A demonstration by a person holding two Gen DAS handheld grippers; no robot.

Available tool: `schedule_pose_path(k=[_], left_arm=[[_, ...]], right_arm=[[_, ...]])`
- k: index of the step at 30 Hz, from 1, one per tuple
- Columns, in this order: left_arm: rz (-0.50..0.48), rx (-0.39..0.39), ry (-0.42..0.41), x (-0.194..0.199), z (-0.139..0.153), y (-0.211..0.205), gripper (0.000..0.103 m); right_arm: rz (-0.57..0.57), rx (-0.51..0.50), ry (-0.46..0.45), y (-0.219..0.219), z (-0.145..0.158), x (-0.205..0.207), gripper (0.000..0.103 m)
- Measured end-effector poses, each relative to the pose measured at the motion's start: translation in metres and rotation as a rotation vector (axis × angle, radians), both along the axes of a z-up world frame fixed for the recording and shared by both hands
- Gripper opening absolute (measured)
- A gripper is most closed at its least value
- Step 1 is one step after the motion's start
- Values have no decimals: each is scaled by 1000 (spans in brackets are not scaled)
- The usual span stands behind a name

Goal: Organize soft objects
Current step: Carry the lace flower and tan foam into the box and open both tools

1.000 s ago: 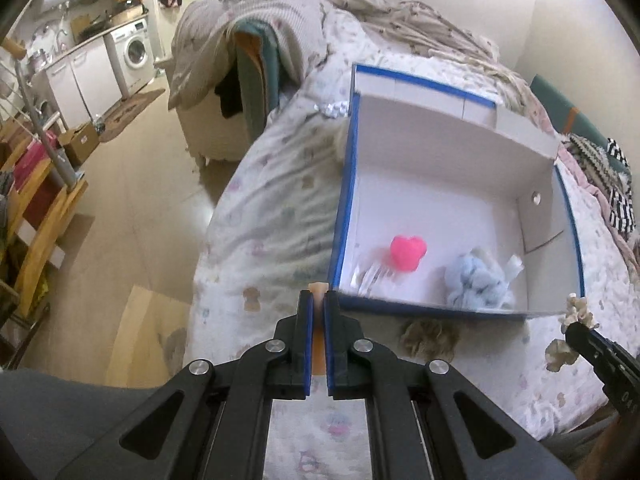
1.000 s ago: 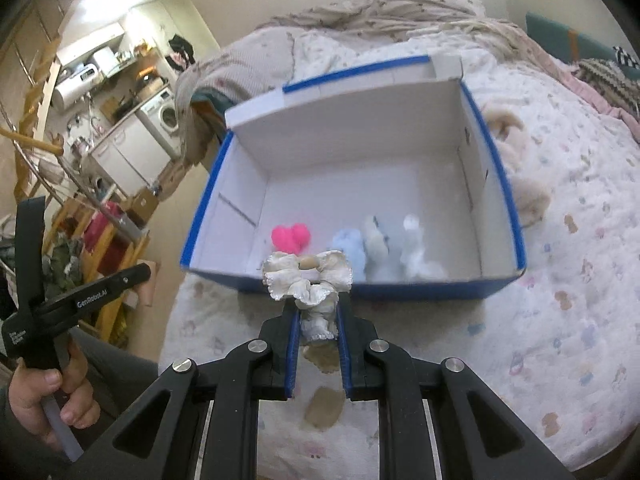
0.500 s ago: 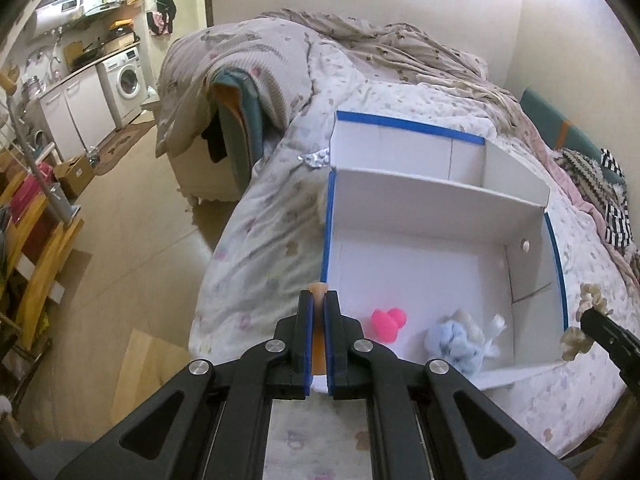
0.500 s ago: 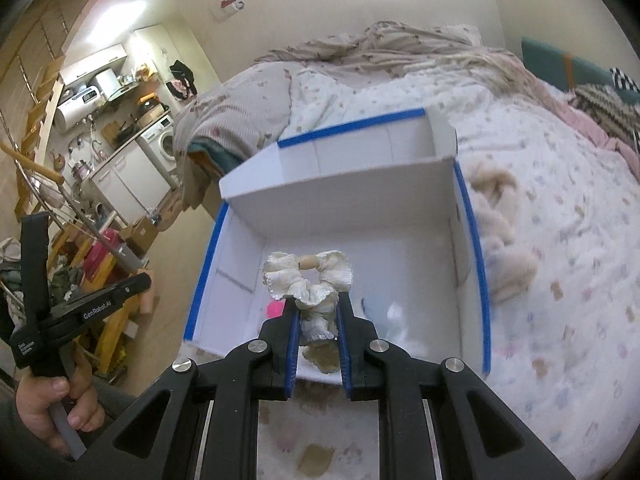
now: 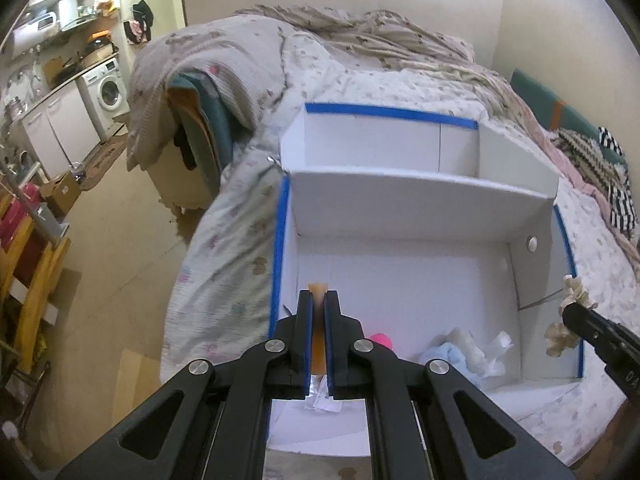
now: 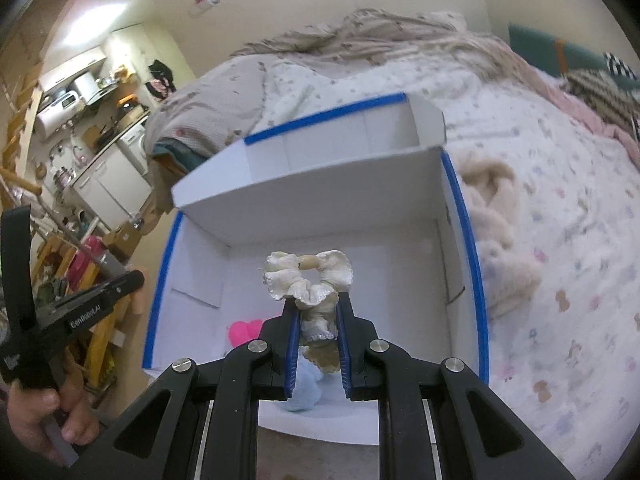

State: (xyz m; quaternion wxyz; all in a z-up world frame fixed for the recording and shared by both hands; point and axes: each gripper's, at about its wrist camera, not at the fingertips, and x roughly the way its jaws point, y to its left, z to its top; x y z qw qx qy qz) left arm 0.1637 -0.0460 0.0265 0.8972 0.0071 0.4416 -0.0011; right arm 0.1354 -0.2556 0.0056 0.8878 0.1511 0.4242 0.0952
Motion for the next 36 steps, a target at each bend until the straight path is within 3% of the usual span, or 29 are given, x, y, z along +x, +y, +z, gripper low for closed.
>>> schedule_pose_path(k=[10, 29, 36], left_arm=[[-30, -3, 51, 11, -38, -11, 5], [-48, -8, 152, 22, -72, -20, 6], [-35, 2, 172, 23, -80, -19, 14]], right_arm=[[17, -55, 67, 8, -30, 17, 19], [35, -84, 159, 16, -52, 26, 19], [23, -85, 176, 13, -56, 27, 19]])
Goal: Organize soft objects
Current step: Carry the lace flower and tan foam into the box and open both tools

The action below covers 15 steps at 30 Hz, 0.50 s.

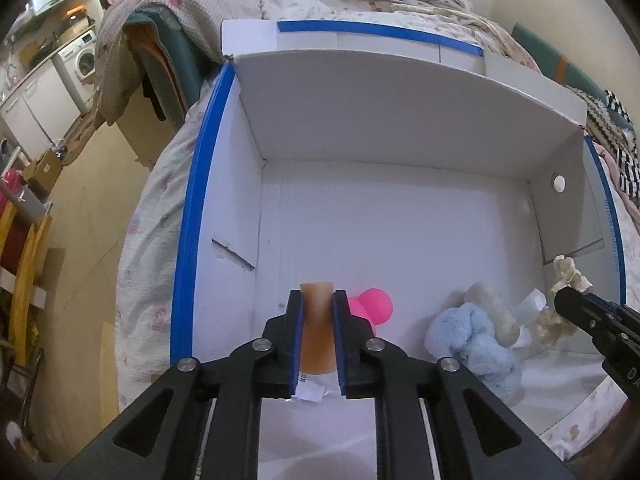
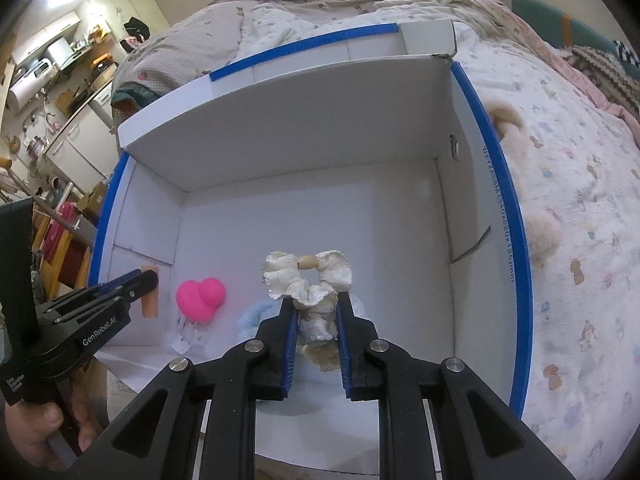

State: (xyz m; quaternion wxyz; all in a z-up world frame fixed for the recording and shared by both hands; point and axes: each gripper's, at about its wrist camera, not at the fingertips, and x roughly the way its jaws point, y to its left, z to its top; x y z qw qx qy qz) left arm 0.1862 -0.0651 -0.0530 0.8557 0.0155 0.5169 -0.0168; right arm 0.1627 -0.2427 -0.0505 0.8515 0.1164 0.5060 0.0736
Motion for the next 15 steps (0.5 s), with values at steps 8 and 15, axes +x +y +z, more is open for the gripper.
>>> schedule_pose_path(k=[8, 15], left_arm=[[4, -3, 29, 0, -6, 1, 21], [-21, 0, 33, -1, -4, -5, 31]], right_arm=[[-1, -7, -1, 0, 1, 0, 19], [-6, 9, -2, -3, 0, 0, 19]])
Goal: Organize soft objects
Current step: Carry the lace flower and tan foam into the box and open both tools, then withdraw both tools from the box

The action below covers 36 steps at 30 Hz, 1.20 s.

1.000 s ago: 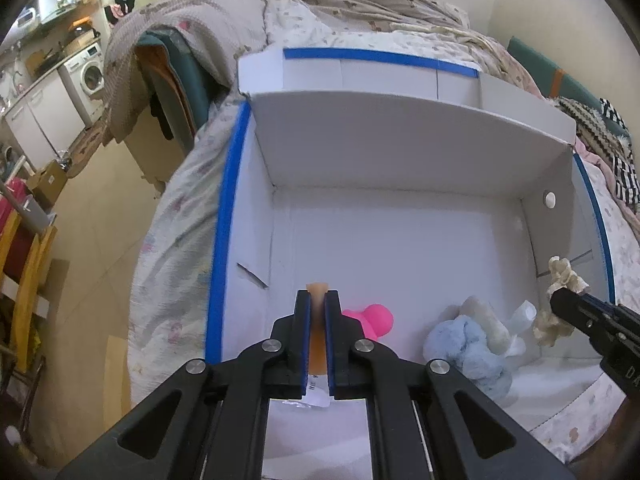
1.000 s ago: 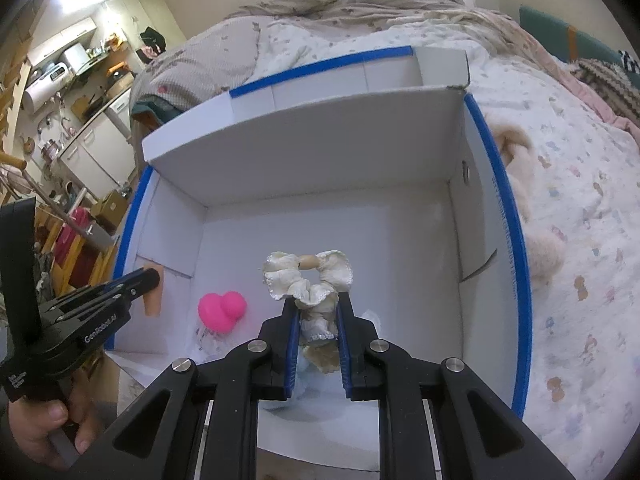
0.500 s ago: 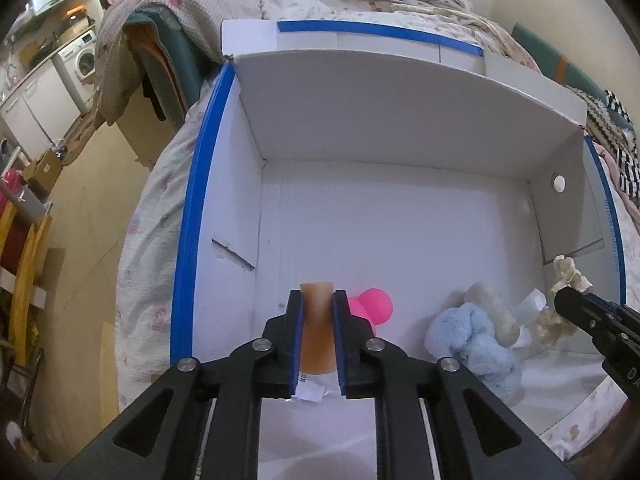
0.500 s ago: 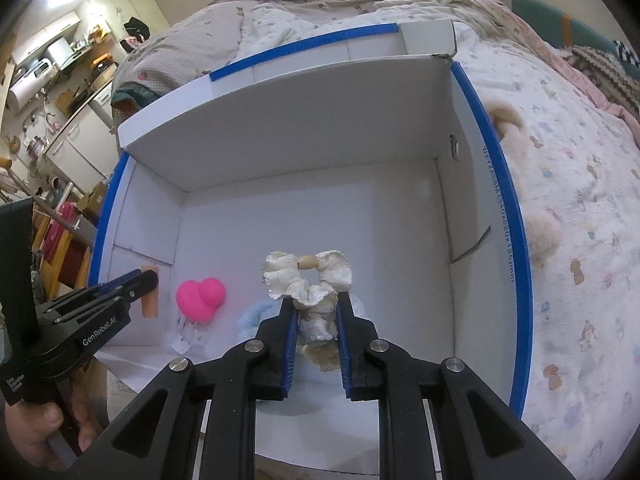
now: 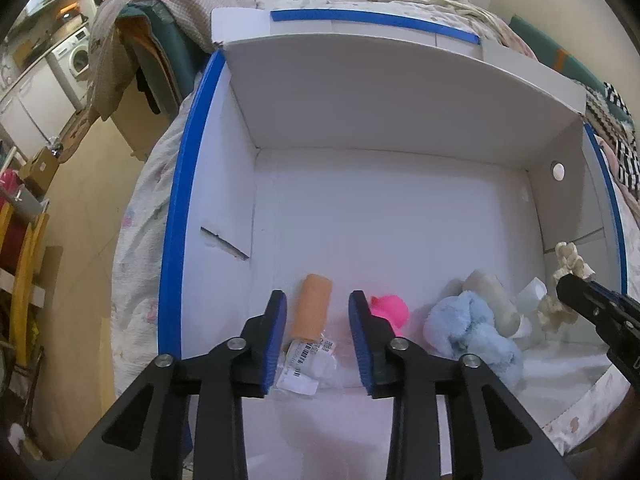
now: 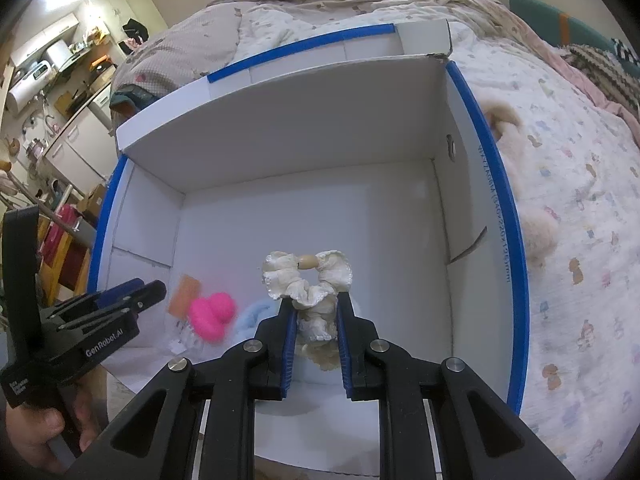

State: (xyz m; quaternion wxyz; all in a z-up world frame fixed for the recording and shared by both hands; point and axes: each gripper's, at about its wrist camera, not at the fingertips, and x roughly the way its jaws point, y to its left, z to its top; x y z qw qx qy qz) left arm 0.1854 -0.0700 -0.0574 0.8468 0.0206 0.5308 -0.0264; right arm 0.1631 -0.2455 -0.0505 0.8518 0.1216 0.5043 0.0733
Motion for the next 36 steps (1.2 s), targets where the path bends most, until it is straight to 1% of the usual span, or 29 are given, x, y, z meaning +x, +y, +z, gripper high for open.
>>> schedule_pose_path(k=[1, 3, 4, 5, 6, 7, 8, 9, 11, 16, 24, 28, 33, 36], left_arm=[[-2, 3, -3, 0, 1, -1, 34], [2, 25, -22, -1, 4, -2, 46], [9, 35, -34, -2, 6, -1, 56], [16, 41, -48, -2, 9, -1, 60], [25, 40, -60, -2, 11, 1, 60], [29, 33, -66, -2, 13, 2, 60], [32, 27, -67, -2, 13, 4, 60], [36, 24, -67, -1, 14, 5, 60], [41, 28, -68, -1, 14, 6, 60], [35, 36, -60, -1, 13, 4, 61], [31, 37, -67, -1, 14, 4, 61], [26, 37, -89, -4, 17, 5, 61], [17, 61, -130, -12, 28, 4, 61], [24, 53, -137, -16, 35, 7, 61]], right_arm=[[-1, 3, -1, 0, 0, 0, 21], [-5, 13, -5, -1, 1, 0, 27], [-6, 21, -10, -2, 2, 0, 33], [-7, 24, -15, -2, 3, 0, 42], [-8, 27, -21, -2, 4, -1, 52], [-12, 30, -32, -2, 6, -2, 68], [-16, 34, -43, -3, 7, -3, 72], [-19, 36, -52, -3, 9, -3, 72], [-18, 39, -55, -3, 9, -3, 77], [-24, 46, -46, -5, 8, -2, 77], [-39, 51, -61, -7, 10, -3, 78], [-43, 48, -56, -7, 10, -5, 78], [-41, 24, -71, -6, 13, -10, 78], [-50, 10, -82, -7, 16, -14, 78]])
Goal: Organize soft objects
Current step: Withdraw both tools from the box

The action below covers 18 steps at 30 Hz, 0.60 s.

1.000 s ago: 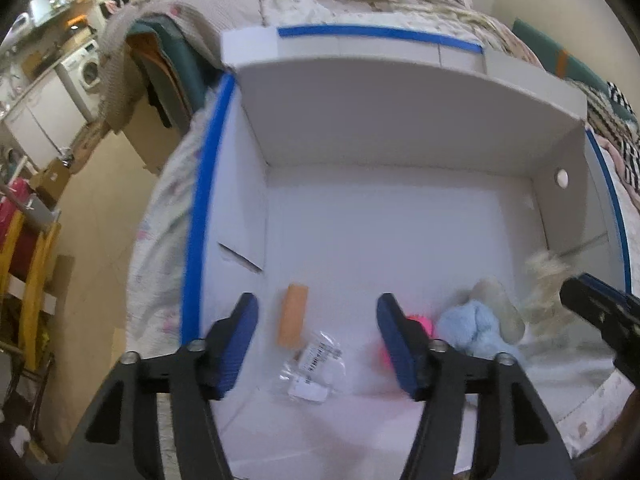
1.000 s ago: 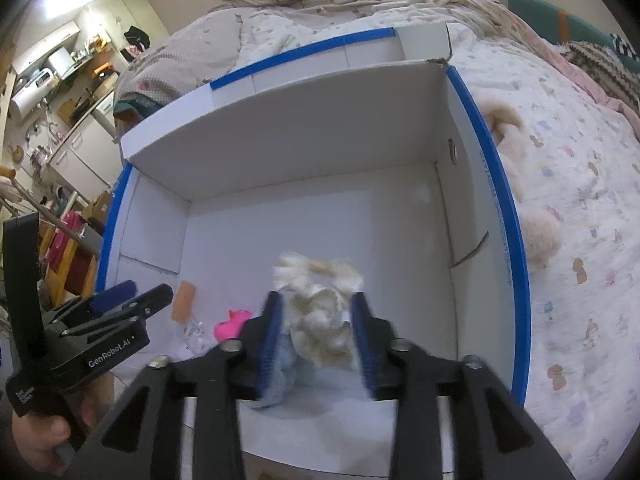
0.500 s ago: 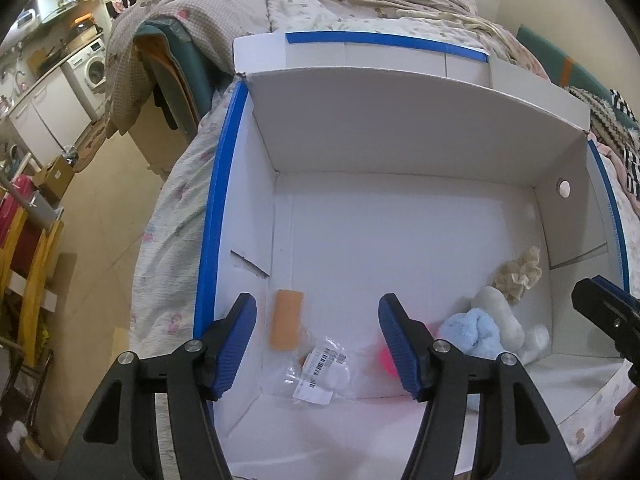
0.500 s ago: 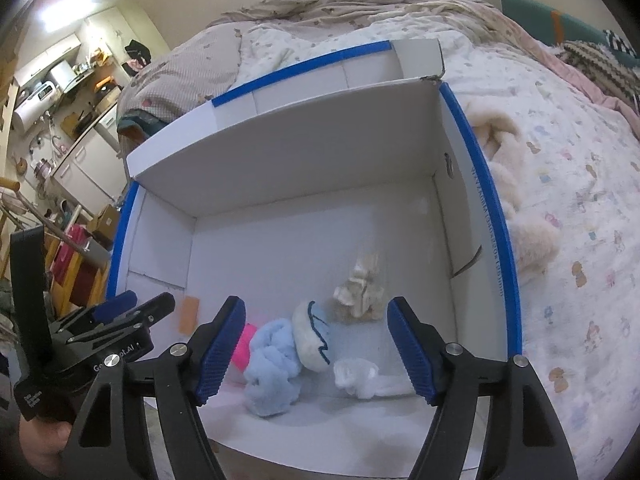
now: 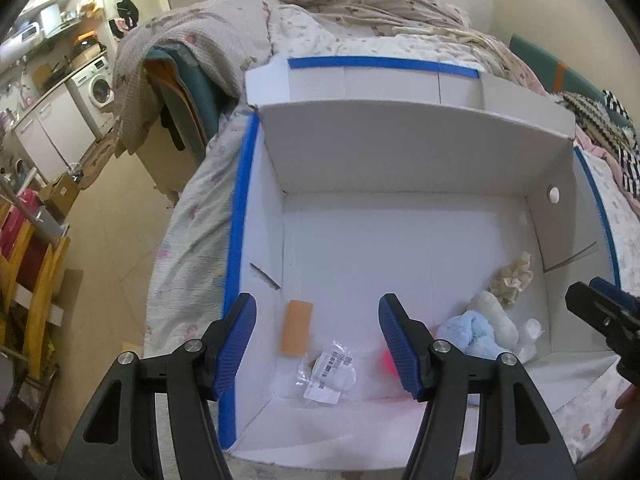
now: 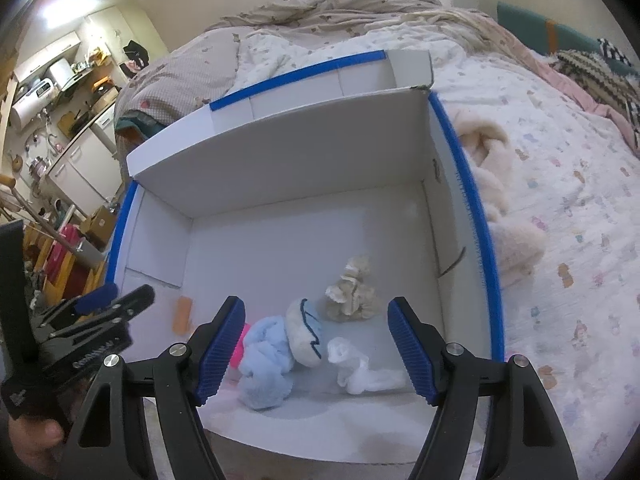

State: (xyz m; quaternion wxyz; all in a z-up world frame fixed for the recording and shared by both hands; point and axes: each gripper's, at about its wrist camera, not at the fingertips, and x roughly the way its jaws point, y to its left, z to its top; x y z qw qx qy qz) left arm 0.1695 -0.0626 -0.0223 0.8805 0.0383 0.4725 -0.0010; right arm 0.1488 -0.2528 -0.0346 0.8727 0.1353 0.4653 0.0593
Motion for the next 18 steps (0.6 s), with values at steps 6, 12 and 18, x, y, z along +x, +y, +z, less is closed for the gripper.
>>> schedule_pose_path(k=[6, 12, 18], left_arm=[[36, -32, -31, -10, 27, 17, 63], [61, -8, -30, -33, 26, 37, 64], [94, -7, -8, -61, 16, 60, 64]], right_arm=[[-42, 42, 10, -8, 5, -16, 78], [-45, 29, -4, -12, 12, -39, 78], [-44, 10, -13, -7, 14, -68, 78]])
